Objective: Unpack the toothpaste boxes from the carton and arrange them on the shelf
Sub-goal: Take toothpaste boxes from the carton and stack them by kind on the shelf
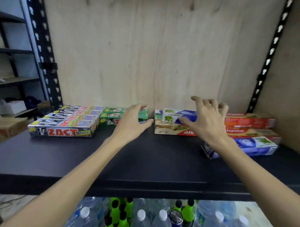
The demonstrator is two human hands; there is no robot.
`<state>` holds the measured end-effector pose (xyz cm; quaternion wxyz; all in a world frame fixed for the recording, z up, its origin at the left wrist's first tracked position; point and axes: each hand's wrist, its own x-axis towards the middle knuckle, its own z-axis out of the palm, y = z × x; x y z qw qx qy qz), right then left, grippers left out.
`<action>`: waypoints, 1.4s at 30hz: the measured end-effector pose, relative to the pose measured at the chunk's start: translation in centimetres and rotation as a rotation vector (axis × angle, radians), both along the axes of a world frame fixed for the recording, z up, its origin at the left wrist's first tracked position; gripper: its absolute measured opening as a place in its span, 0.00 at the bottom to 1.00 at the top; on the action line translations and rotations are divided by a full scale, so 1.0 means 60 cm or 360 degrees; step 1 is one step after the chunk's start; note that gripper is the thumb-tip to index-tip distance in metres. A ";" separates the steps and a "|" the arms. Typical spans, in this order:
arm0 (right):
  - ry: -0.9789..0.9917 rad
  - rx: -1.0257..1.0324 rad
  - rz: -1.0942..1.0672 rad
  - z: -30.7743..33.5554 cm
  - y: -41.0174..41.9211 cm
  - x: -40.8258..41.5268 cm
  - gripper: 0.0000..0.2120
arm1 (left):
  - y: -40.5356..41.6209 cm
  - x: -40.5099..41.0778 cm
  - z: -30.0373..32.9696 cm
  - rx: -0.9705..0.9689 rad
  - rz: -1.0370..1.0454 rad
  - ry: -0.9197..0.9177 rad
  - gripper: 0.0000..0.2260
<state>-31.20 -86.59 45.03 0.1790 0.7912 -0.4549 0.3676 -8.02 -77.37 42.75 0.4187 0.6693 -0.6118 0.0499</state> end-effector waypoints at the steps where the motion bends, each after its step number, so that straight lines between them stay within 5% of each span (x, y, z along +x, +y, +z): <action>1: 0.0012 0.0036 -0.0044 0.004 -0.009 -0.026 0.37 | -0.008 -0.015 0.002 0.0035 -0.0028 0.0029 0.27; 8: 0.0089 0.0548 -0.0019 -0.006 -0.082 -0.125 0.33 | -0.062 -0.075 0.006 0.0189 -0.0257 0.0166 0.31; 19: -0.0199 0.0561 0.0348 -0.011 -0.098 -0.143 0.30 | -0.077 -0.060 -0.004 0.0024 -0.0406 0.0448 0.25; 24: -0.0221 0.0680 0.0545 -0.017 -0.052 -0.127 0.34 | -0.005 -0.026 -0.009 -0.0109 -0.0327 0.0338 0.22; 30: -0.0086 0.0975 0.0619 -0.027 -0.006 -0.102 0.34 | 0.071 0.025 -0.043 0.0249 -0.0235 0.0167 0.23; 36: -0.0094 0.0861 0.0501 -0.018 -0.006 -0.114 0.32 | 0.067 0.037 -0.041 0.0397 -0.0279 0.0076 0.22; 40: -0.0130 0.0726 0.0366 -0.008 -0.037 -0.111 0.30 | 0.040 0.032 -0.017 0.0217 -0.0299 0.0247 0.25; 42: -0.0021 0.0687 0.0293 -0.006 -0.053 -0.099 0.32 | 0.007 0.020 -0.003 0.0152 -0.0172 0.0080 0.23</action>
